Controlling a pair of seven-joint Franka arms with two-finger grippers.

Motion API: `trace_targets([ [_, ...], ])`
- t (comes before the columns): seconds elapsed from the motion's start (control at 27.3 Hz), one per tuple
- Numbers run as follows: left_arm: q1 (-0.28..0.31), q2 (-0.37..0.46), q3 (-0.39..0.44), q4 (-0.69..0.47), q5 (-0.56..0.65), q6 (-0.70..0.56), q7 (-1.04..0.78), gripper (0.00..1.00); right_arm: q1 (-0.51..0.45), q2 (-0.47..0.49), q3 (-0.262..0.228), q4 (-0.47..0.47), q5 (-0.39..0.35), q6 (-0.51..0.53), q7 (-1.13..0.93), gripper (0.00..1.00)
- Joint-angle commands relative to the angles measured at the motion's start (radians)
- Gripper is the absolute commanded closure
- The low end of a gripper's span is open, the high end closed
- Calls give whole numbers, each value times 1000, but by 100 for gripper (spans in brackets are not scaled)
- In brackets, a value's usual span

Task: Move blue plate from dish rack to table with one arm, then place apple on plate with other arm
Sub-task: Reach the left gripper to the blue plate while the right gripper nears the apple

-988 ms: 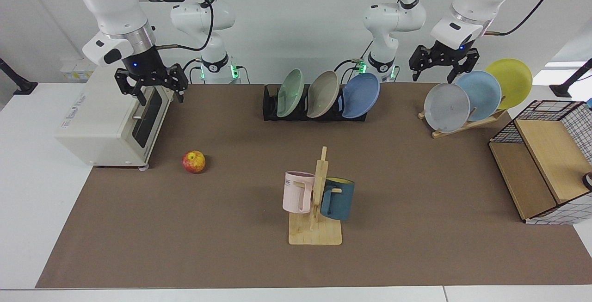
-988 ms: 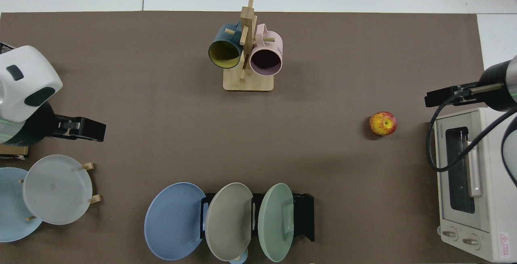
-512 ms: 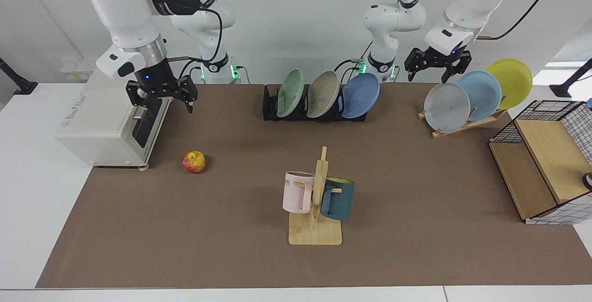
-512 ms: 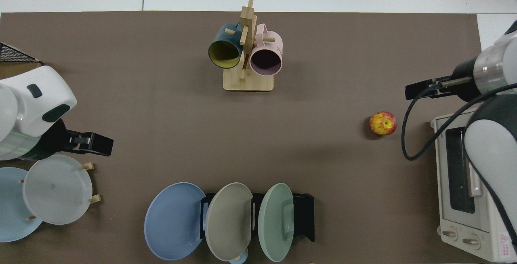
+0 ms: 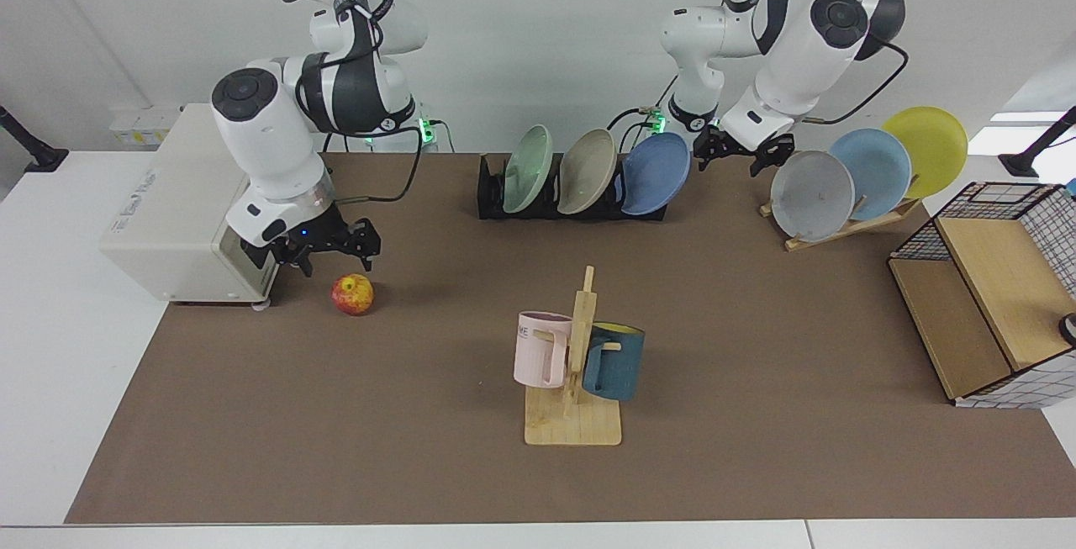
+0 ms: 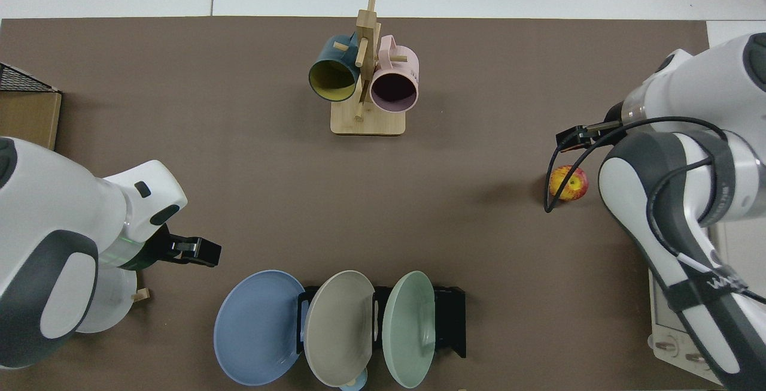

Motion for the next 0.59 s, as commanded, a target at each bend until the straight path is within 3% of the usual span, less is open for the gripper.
trace_targets([
  [0.0,-27,-80,6,-168,-57,74,50,0,-13,-15,4,-88,6,64,12,0],
  [0.29,-52,-127,-20,-304,-82,75,65,0,-18,10,2,-169,-5,145,-2,0],
  [0.55,-55,-132,-44,-335,-83,86,64,1,-30,37,4,-210,-8,202,1,0],
])
